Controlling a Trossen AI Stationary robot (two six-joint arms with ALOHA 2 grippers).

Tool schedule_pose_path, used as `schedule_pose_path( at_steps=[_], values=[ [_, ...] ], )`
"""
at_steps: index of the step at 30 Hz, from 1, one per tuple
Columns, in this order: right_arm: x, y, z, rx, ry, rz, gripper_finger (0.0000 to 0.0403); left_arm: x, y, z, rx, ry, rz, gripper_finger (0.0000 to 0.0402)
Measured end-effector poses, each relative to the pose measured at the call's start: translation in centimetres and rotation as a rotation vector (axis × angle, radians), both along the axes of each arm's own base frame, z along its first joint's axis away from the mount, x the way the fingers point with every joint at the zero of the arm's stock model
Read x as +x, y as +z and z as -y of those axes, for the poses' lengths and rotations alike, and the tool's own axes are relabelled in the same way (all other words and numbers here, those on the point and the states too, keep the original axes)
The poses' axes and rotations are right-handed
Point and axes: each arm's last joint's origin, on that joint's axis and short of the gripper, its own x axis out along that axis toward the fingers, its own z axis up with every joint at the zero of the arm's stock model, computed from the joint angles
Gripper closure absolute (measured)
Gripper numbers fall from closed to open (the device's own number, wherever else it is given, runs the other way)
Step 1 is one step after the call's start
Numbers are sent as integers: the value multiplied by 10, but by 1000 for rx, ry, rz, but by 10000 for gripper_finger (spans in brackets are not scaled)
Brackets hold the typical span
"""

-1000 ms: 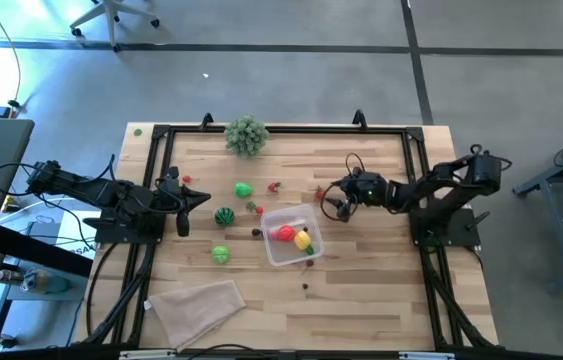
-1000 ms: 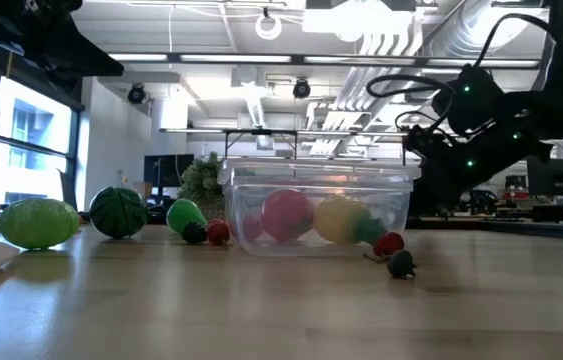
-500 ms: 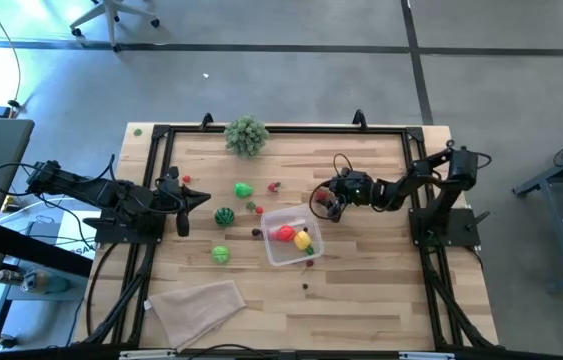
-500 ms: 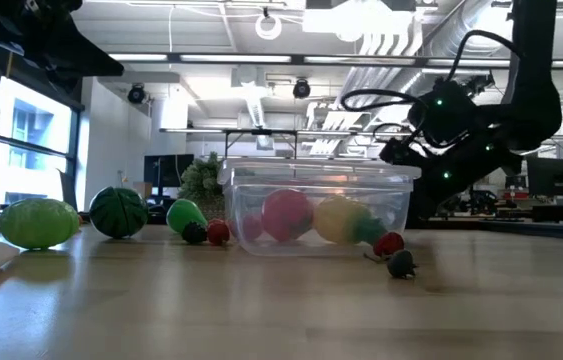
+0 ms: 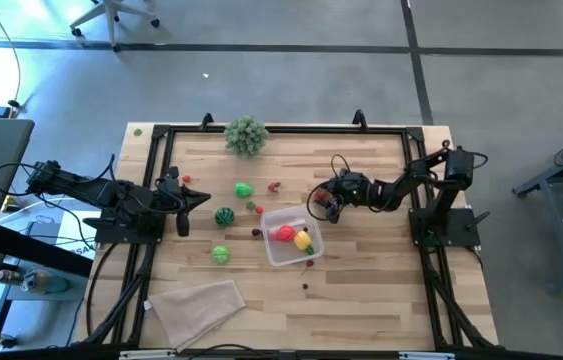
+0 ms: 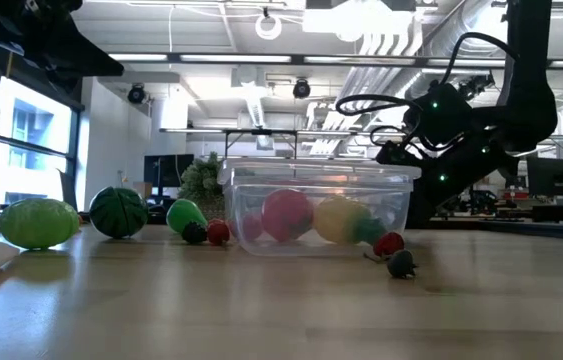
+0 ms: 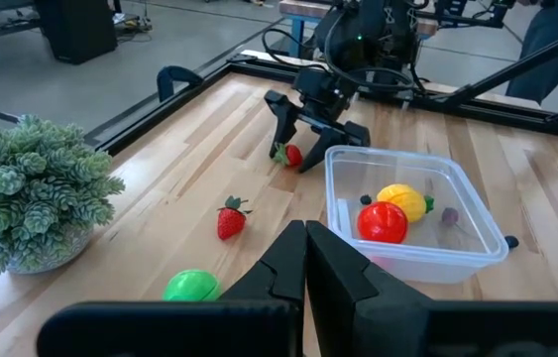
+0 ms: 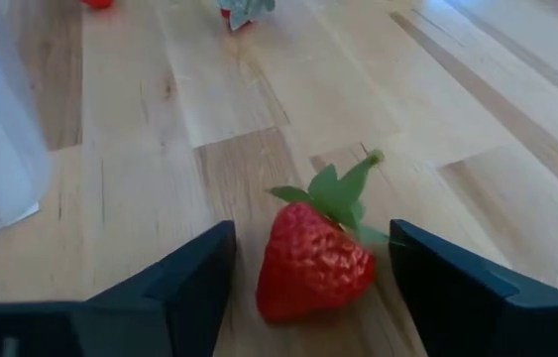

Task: Pick and placing Produce into tupperware
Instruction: Put the right red strawberry into the transparent bin

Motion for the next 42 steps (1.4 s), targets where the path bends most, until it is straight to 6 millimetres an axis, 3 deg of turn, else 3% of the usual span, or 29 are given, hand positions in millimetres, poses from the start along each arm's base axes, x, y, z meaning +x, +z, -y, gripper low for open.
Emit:
schedule_pose_path(
  at_steps=[11, 42],
  values=[
    [-1, -1, 0, 20, -14, -9, 192, 0, 0, 0, 0, 0, 0, 401],
    [0, 0, 0, 24, -13, 12, 235, 0, 0, 0, 0, 0, 0, 401]
  ],
)
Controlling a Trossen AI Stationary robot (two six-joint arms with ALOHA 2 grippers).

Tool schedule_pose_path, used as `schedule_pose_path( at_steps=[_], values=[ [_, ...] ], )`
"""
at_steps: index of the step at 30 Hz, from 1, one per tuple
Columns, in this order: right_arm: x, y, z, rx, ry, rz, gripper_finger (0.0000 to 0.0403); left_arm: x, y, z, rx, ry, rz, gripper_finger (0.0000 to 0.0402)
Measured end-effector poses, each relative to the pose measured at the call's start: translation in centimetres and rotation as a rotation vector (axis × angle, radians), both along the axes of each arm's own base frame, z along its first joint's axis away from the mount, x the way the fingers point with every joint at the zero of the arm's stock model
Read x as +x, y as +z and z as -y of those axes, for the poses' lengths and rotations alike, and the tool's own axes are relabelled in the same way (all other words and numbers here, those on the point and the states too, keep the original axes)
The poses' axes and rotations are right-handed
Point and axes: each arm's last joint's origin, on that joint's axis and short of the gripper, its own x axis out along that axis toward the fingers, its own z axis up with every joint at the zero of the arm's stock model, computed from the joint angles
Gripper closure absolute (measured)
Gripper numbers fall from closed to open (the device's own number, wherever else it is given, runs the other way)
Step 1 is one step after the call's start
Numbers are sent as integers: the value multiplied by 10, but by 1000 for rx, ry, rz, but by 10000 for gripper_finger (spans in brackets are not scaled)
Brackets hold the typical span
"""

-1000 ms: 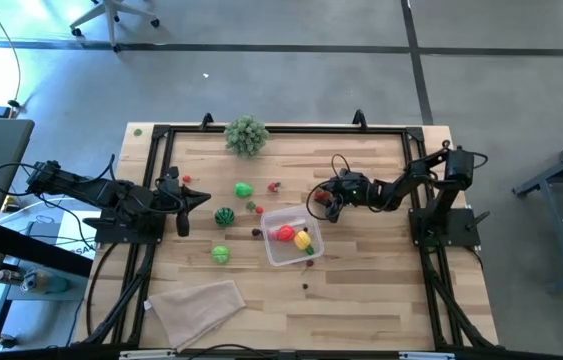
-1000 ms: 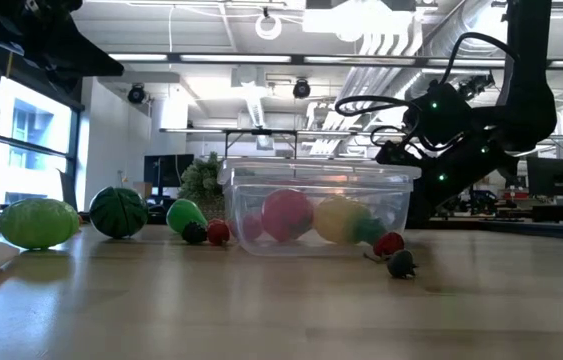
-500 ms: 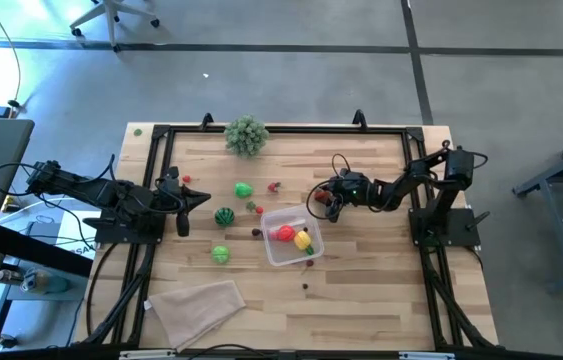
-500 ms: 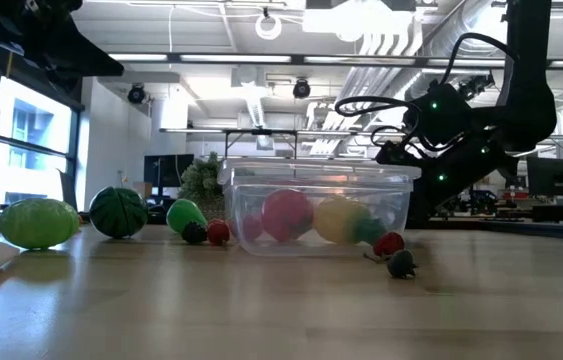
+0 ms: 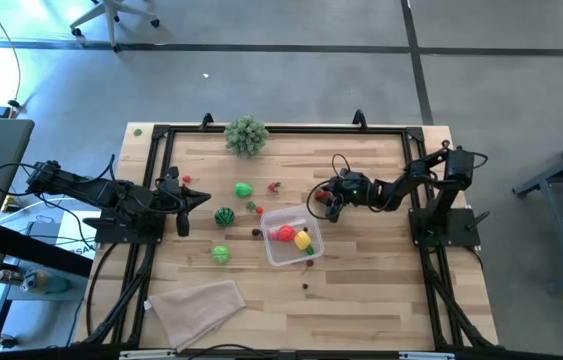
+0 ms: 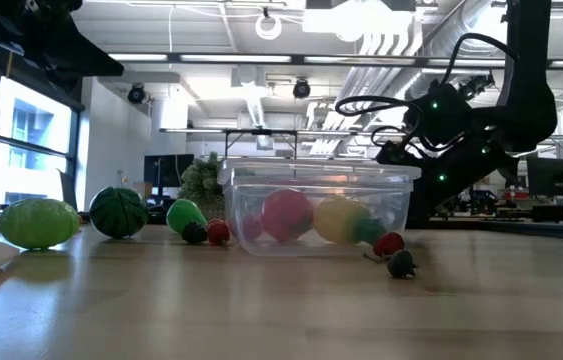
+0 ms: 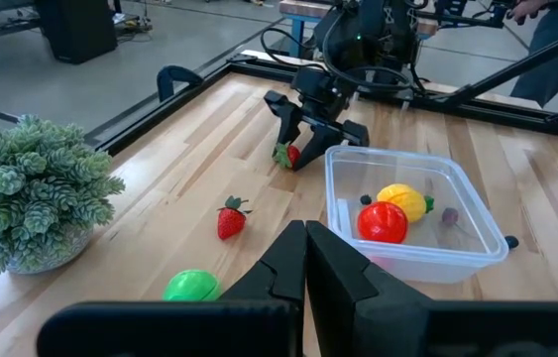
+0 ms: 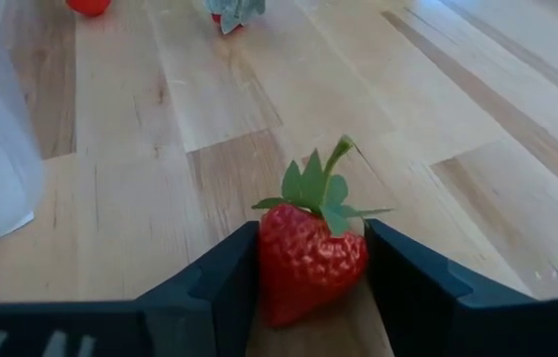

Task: Pick and placing Produce into tupperware
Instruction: Put the right red strawberry into the transparent bin

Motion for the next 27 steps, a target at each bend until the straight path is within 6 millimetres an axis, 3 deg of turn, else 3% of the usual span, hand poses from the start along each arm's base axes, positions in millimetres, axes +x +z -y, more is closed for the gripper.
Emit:
schedule_pose_path(
  at_steps=[14, 27],
  values=[
    [-3, 32, -1, -39, 8, 57, 237, 0, 0, 0, 0, 0, 0, 401],
    [-5, 30, -3, -15, 31, 28, 238, 0, 0, 0, 0, 0, 0, 401]
  ],
)
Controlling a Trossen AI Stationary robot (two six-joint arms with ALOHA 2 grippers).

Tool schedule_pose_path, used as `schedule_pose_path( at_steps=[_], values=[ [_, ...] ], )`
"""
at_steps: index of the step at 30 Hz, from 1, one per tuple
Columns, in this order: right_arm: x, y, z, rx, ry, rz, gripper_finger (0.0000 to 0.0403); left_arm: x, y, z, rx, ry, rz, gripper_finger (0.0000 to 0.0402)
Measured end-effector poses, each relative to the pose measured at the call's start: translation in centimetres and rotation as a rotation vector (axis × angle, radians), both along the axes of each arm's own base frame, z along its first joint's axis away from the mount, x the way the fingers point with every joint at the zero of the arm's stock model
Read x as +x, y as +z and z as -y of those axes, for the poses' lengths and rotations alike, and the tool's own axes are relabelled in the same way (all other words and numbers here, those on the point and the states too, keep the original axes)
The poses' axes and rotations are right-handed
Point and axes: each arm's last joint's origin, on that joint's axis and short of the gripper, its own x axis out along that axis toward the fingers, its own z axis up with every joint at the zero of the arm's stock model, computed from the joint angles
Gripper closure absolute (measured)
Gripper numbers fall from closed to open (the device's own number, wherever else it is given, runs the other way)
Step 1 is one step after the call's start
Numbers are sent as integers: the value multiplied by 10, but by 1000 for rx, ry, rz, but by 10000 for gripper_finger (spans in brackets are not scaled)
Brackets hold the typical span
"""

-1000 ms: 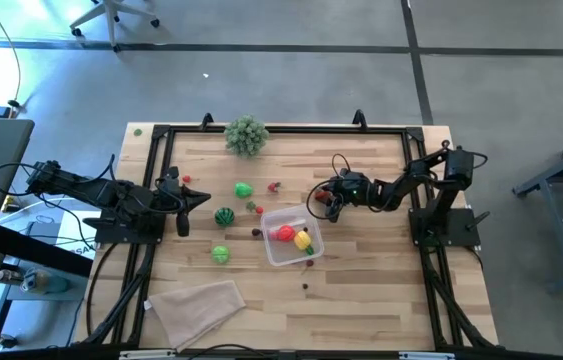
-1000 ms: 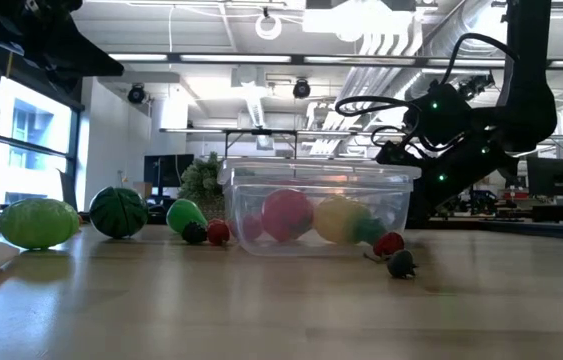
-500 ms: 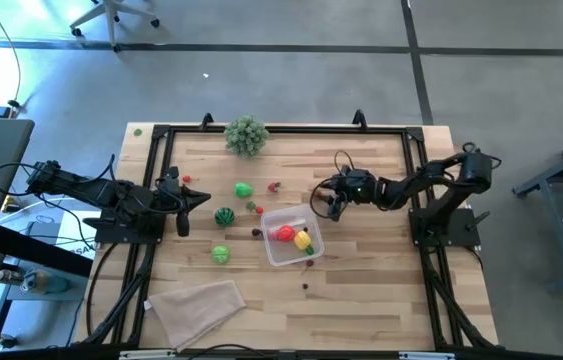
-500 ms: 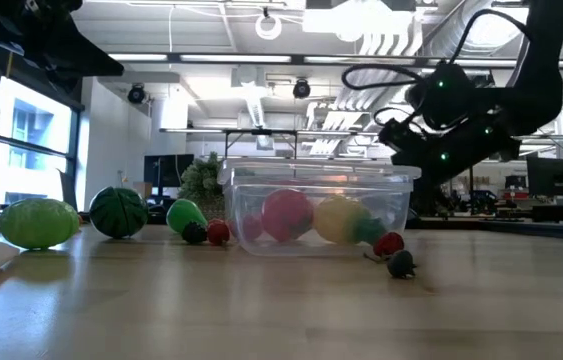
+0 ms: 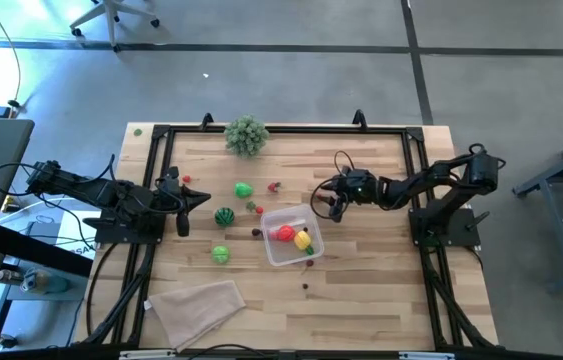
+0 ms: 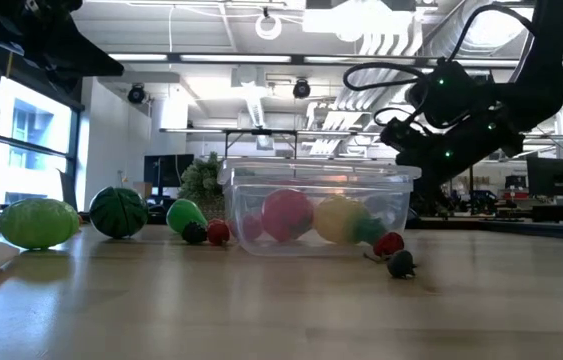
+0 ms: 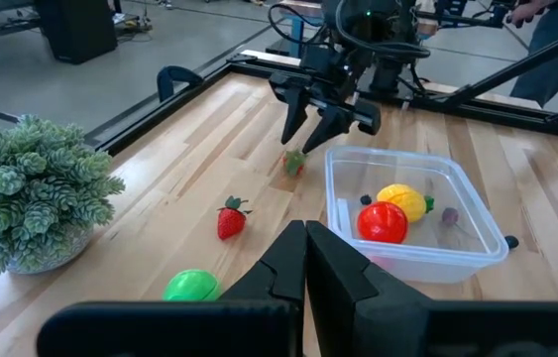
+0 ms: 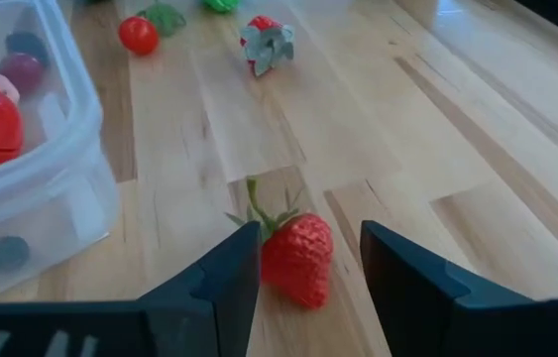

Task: Pick and placing Produce into tupperware
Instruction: Put the right red strawberry into the transparent bin

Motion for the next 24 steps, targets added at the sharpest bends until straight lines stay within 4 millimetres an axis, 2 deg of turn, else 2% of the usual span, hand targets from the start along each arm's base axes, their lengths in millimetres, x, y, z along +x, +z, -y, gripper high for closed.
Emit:
schedule_pose_path(
  at_steps=[9, 17, 24],
  values=[
    [3, 0, -10, -55, 52, -19, 238, 0, 0, 0, 0, 0, 0, 401],
    [3, -1, -10, -78, 38, -42, 238, 0, 0, 0, 0, 0, 0, 401],
    [13, -9, -8, -88, 51, -96, 238, 0, 0, 0, 0, 0, 0, 401]
  ],
)
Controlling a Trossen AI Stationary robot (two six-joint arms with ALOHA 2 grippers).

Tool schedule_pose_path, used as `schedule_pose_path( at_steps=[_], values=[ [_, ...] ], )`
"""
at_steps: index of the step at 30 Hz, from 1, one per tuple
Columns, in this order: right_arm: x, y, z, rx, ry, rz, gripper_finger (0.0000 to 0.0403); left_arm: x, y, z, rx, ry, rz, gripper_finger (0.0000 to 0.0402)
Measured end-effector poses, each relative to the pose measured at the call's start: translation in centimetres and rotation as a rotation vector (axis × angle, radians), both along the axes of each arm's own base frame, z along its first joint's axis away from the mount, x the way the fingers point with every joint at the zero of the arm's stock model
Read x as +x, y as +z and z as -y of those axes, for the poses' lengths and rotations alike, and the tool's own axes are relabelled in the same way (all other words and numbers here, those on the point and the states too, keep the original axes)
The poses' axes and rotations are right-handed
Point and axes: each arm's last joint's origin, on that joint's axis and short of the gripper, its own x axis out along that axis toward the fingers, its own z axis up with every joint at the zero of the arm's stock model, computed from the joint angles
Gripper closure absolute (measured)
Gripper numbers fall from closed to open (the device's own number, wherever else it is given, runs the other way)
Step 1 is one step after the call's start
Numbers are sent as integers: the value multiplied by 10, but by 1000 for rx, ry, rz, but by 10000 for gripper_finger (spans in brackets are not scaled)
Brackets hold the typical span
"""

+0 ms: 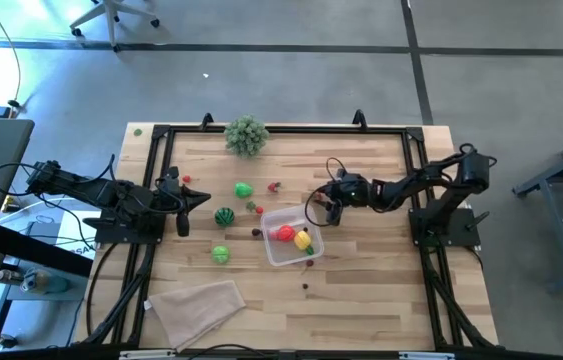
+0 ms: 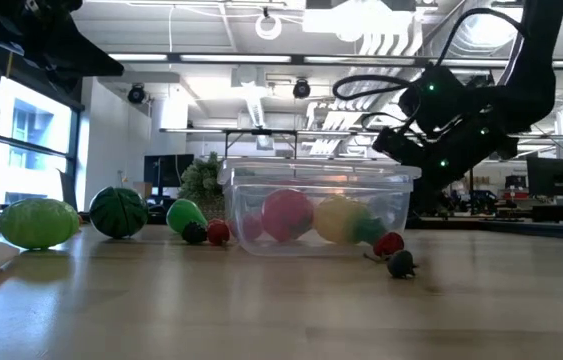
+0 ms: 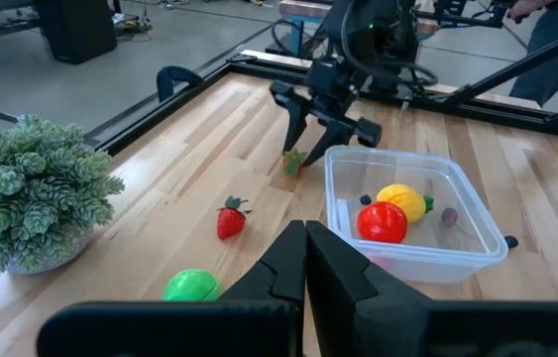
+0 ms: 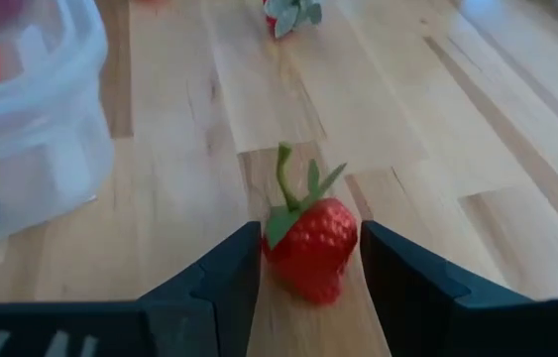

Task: Pick and placing Produce into tupperware
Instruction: Put the right red strawberry into the transparent bin

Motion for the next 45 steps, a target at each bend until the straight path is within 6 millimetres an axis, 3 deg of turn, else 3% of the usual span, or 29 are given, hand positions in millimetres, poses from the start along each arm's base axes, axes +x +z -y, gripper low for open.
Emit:
schedule_pose_path(
  at_steps=[29, 38, 45],
  values=[
    [7, -8, 2, 15, -28, -17, 238, 0, 0, 0, 0, 0, 0, 401],
    [7, -8, 2, 25, -35, -13, 274, 0, 0, 0, 0, 0, 0, 401],
    [7, -8, 2, 30, -39, -11, 279, 0, 0, 0, 0, 0, 0, 401]
  ],
)
